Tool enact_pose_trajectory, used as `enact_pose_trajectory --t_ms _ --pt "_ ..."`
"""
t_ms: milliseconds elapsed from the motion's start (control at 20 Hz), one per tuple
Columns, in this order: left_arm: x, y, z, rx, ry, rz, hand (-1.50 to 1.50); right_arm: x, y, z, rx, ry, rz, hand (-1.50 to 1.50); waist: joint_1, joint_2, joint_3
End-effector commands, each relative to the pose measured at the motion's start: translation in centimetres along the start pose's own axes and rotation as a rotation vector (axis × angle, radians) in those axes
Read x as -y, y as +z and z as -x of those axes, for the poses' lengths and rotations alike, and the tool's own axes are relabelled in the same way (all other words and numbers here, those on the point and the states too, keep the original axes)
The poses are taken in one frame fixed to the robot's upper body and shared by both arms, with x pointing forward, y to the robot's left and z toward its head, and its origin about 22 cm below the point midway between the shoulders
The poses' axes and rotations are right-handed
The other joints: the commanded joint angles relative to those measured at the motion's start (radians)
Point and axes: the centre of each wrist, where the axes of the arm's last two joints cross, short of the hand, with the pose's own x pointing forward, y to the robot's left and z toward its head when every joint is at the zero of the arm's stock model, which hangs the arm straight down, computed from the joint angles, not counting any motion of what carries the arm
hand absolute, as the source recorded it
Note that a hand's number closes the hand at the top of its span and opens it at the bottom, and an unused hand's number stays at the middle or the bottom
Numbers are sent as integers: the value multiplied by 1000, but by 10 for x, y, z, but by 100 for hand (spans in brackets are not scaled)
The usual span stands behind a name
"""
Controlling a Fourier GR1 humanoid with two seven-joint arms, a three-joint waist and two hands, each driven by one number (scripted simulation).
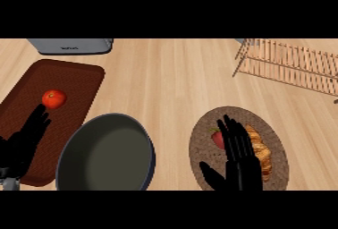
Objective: Pick the bell pepper from the placemat and place it in the tiered shelf
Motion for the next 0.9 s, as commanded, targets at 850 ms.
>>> enact_pose_trajectory --t_ms 850 --pt "-5 -15 4 27 0 35 0 29 -58 -73 -250 766 -473 -150 34 10 6"
